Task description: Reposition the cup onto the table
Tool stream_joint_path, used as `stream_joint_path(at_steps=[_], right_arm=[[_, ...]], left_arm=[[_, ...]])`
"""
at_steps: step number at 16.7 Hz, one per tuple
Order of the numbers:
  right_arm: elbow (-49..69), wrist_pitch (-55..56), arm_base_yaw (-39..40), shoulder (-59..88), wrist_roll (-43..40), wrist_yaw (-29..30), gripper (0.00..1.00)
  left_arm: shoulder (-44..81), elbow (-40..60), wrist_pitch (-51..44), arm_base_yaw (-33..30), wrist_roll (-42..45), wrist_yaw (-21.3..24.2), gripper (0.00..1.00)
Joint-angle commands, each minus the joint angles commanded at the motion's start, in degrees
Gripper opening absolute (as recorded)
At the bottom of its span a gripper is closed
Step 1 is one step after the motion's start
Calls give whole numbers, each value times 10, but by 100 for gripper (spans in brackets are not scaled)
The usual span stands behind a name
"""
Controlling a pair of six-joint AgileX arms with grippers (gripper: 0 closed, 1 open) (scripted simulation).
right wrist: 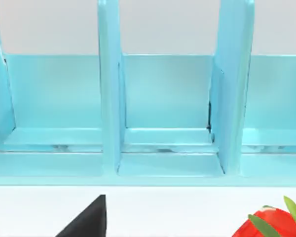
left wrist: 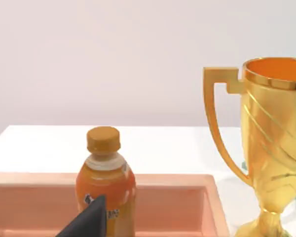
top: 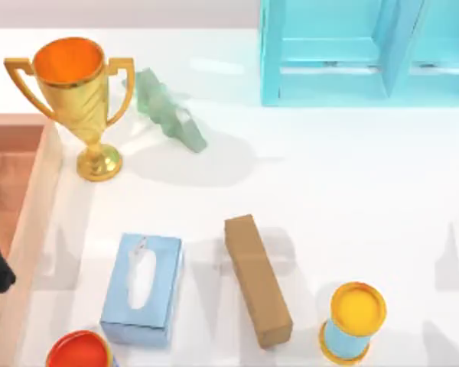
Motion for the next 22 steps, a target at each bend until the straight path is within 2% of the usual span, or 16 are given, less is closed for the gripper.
stream_joint_path(at_steps=[4,8,17,22], right_arm=[[0,0,0,0,0,0,100],[0,0,0,0,0,0,100],[0,0,0,0,0,0,100],[0,0,0,0,0,0,100]], left_arm=[[19,19,-18,5,5,-1,100],[126,124,-116,28,29,-2,100],[610,475,-486,105,110,0,100],[809,642,-649,140,149,0,100]])
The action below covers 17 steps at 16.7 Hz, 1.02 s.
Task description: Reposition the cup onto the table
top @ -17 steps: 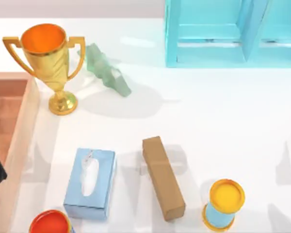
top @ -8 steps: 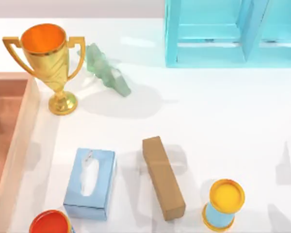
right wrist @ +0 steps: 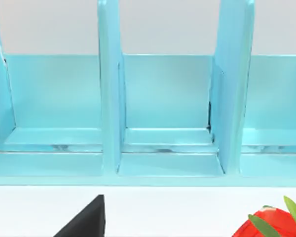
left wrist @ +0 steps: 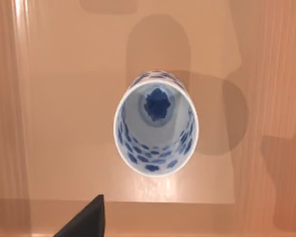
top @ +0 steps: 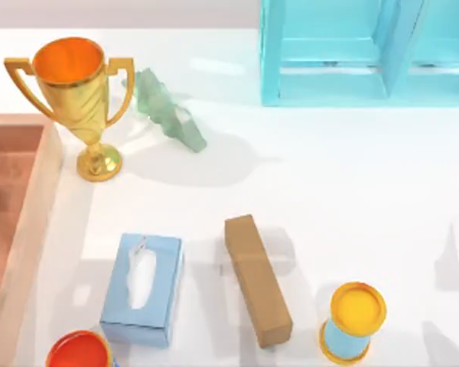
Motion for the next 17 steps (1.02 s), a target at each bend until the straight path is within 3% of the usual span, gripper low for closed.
stream_joint_path(at_steps=[4,11,17], right_arm=[[0,0,0,0,0,0,100],[0,0,0,0,0,0,100],[0,0,0,0,0,0,100]], left_arm=[[85,76,-66,15,17,0,100],[93,82,-71,15,18,0,100],[126,-11,59,18,20,0,100]])
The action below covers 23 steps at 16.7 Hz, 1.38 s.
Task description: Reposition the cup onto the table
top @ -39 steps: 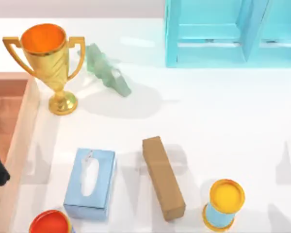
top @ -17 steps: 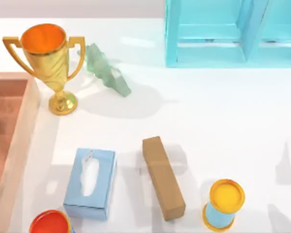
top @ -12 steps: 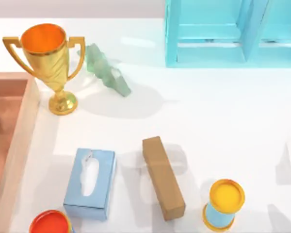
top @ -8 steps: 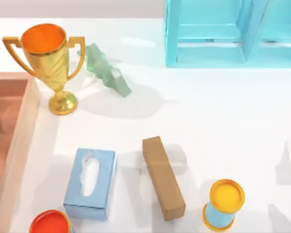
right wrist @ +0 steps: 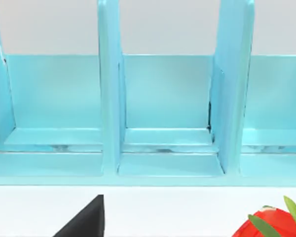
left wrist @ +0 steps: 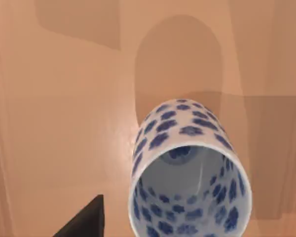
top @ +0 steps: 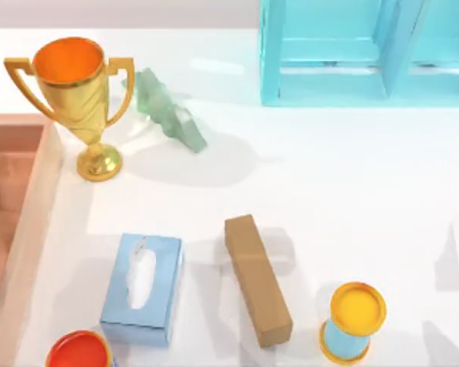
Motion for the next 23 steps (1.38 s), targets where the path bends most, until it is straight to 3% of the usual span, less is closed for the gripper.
stream_joint_path(at_steps=[4,9,22,23], right_arm=[[0,0,0,0,0,0,100],[0,0,0,0,0,0,100],[0,0,0,0,0,0,100],[0,0,0,0,0,0,100]], left_arm=[[26,-69,90,2,2,0,100],[29,-77,99,2,3,0,100],[29,-77,99,2,3,0,2],[29,-77,99,2,3,0,0]])
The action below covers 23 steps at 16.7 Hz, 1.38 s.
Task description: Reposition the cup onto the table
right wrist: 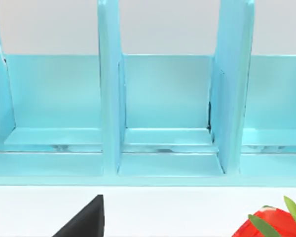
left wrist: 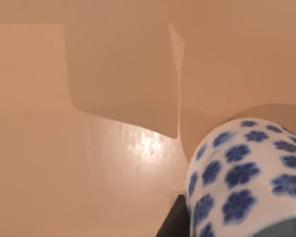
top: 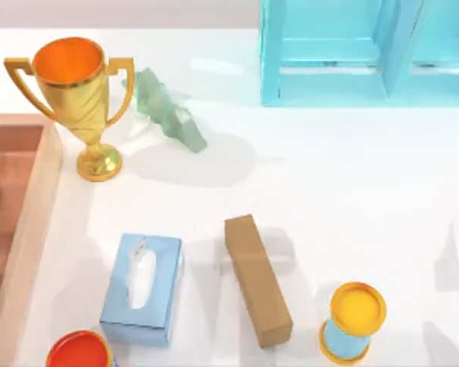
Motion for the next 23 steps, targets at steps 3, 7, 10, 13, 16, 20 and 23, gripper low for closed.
stream_joint_path(at_steps=[3,7,10,13,16,20,23], right_arm=[[0,0,0,0,0,0,100],[0,0,0,0,0,0,100],[0,0,0,0,0,0,100],[0,0,0,0,0,0,100],[0,0,0,0,0,0,100],[0,0,0,0,0,0,100],[0,0,0,0,0,0,100]], left_arm=[[0,0,0,0,0,0,0],[0,0,0,0,0,0,0],[-4,5,-5,5,1,2,0],[-17,33,-38,7,-12,6,0],[-32,70,-100,-40,-52,8,0],[-57,117,-190,-145,-145,5,0],[-81,143,-227,-202,-201,1,0]])
